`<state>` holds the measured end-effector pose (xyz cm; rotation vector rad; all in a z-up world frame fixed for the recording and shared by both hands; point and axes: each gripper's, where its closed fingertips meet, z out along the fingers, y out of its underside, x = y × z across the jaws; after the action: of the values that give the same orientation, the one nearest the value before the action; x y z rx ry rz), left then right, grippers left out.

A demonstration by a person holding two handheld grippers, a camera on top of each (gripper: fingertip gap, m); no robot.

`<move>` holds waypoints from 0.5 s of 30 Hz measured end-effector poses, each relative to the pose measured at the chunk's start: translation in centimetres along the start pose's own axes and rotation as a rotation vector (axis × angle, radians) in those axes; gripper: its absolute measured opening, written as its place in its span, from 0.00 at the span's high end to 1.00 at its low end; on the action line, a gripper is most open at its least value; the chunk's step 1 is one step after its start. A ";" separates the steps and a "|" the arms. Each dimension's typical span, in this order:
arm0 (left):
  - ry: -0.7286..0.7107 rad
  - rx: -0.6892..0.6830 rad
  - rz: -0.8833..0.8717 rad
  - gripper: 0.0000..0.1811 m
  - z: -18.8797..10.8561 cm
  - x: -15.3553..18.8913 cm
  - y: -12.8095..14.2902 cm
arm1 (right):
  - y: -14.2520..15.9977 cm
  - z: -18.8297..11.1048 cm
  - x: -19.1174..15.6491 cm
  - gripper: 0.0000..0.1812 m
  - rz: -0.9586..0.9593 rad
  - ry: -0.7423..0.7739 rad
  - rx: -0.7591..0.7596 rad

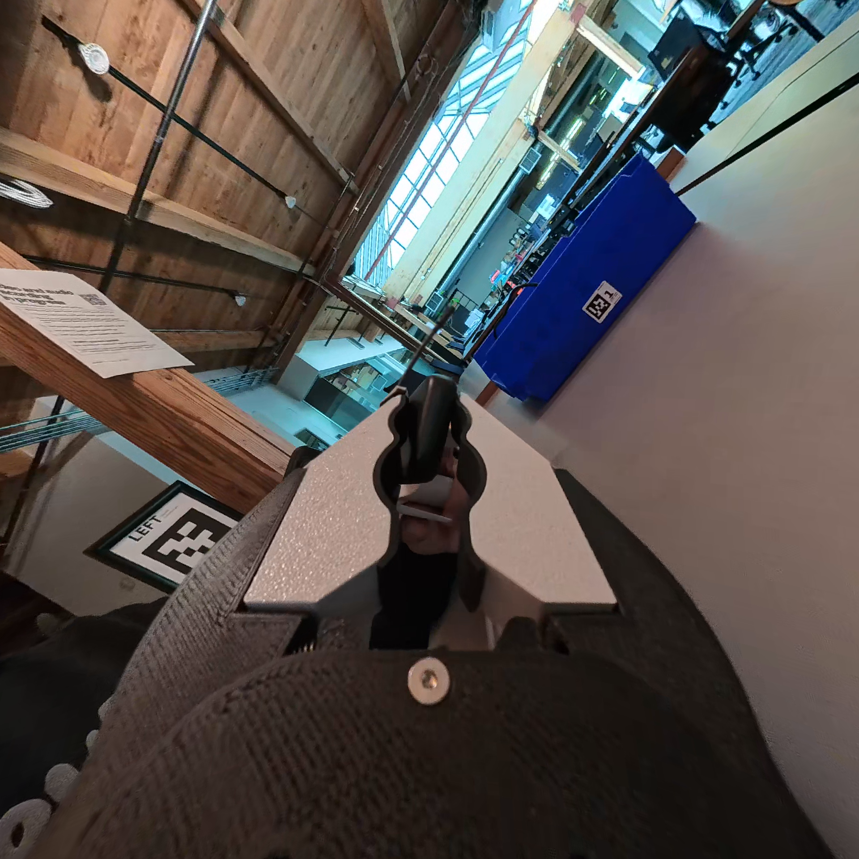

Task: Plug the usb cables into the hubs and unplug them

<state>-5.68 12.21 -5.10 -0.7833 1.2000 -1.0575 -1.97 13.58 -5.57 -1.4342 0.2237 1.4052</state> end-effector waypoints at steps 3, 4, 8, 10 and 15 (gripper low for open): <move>0.017 -0.030 -0.026 0.74 0.0 0.0 0.6 | 0.0 -0.4 0.2 0.91 0.002 0.012 -0.011; 0.026 -0.034 -0.014 0.74 0.1 0.2 0.8 | -0.1 -0.5 0.1 0.91 0.008 0.002 -0.011; 0.051 -0.052 0.024 0.75 0.2 0.7 1.2 | -0.2 -0.8 0.0 0.91 -0.007 0.019 -0.019; 0.053 -0.055 0.043 0.75 0.3 0.8 1.2 | -0.2 -0.8 -0.1 0.91 -0.003 0.012 -0.018; 0.042 -0.065 0.055 0.75 0.4 0.7 1.5 | -0.4 -0.8 0.2 0.92 0.014 0.018 0.007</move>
<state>-4.96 12.00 -6.62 -0.7773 1.2902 -0.9979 -1.15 13.27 -5.78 -1.4428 0.2509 1.4022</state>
